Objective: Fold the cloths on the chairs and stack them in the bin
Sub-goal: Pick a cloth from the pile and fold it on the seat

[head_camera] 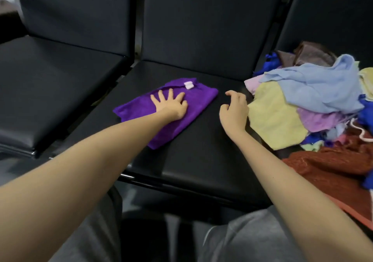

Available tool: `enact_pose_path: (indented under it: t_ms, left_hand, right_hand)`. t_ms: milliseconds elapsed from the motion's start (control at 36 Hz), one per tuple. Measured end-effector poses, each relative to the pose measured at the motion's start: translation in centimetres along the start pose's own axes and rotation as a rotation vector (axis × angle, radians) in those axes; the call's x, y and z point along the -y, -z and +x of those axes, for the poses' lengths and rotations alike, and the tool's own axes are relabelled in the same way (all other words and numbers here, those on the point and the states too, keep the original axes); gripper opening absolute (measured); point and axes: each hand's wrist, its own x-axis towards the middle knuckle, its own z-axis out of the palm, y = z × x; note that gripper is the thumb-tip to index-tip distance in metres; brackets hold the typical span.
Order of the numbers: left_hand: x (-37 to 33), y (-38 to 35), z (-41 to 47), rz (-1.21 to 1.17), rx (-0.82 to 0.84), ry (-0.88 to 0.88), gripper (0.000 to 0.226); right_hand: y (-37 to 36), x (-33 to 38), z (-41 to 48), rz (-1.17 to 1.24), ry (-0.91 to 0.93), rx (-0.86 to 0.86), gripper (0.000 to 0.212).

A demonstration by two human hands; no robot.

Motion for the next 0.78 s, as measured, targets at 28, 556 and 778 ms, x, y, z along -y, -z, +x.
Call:
enact_pose_path:
  t_ms: [28,556,778]
  left_hand:
    - [-0.3,0.0,0.0,-0.033,0.000,0.084,0.054]
    - [9.8,1.9,-4.2,-0.360,-0.299,-0.110,0.036]
    - [9.4,1.6,-5.5,-0.291,0.005,-0.276,0.056]
  right_hand:
    - [-0.2,0.1,-0.4,-0.008,0.022,0.031,0.035]
    - [0.5,-0.5,-3.0,-0.019,0.227,0.636,0.049]
    - [1.0,-0.4,-4.1,-0.083,0.287,0.766,0.047]
